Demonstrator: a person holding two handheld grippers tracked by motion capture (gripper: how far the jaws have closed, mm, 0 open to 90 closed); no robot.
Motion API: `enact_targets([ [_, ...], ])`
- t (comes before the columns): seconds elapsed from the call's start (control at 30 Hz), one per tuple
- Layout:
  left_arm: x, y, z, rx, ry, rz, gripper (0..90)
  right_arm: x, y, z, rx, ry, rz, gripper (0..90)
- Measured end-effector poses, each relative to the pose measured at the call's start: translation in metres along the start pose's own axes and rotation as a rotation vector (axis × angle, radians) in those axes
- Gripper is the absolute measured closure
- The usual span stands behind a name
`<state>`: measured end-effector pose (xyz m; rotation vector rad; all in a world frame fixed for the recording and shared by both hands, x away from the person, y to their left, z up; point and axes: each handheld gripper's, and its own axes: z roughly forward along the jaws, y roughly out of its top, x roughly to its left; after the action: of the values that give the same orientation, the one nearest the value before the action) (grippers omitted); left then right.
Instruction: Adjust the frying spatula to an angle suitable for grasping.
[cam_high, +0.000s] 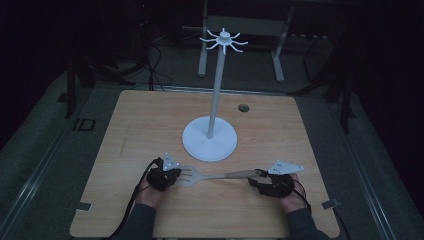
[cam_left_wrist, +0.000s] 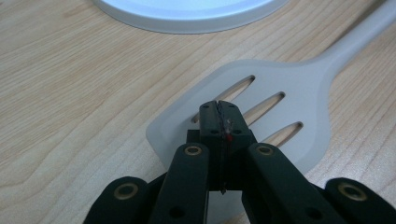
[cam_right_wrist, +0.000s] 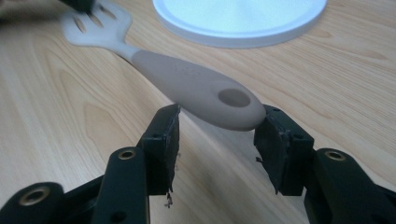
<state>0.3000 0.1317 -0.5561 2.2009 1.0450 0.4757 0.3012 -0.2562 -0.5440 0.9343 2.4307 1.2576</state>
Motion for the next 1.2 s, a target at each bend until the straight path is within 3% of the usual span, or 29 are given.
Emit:
enact_targets([
  [0.17,0.000,0.000,0.000,-0.002,-0.003,-0.003,89.5,-0.002,0.003,-0.002,-0.057,0.058,-0.013,50.3],
  [0.2,0.000,0.000,0.000,-0.002,-0.001,-0.003,89.5,-0.002,0.004,-0.003,-0.056,0.060,-0.016,54.9],
  [0.4,-0.001,0.003,0.000,0.007,-0.008,-0.005,86.3,-0.006,0.004,-0.004,-0.054,0.082,-0.009,57.3],
  [0.57,-0.016,0.015,-0.002,-0.027,-0.056,0.069,76.7,-0.005,0.007,-0.005,-0.059,0.090,-0.007,57.9],
  [0.7,-0.026,0.031,0.001,-0.060,-0.152,0.103,67.9,-0.005,0.010,-0.004,-0.066,0.091,-0.005,58.1],
  [0.83,-0.038,0.045,0.011,-0.059,-0.207,0.160,63.3,-0.006,0.010,-0.003,-0.068,0.098,0.001,58.3],
  [1.03,-0.055,0.062,0.026,-0.031,-0.253,0.252,62.4,-0.006,0.011,-0.005,-0.074,0.110,0.002,59.0],
  [1.2,-0.064,0.075,0.033,-0.041,-0.293,0.300,59.0,-0.005,0.012,-0.006,-0.080,0.114,-0.003,59.5],
])
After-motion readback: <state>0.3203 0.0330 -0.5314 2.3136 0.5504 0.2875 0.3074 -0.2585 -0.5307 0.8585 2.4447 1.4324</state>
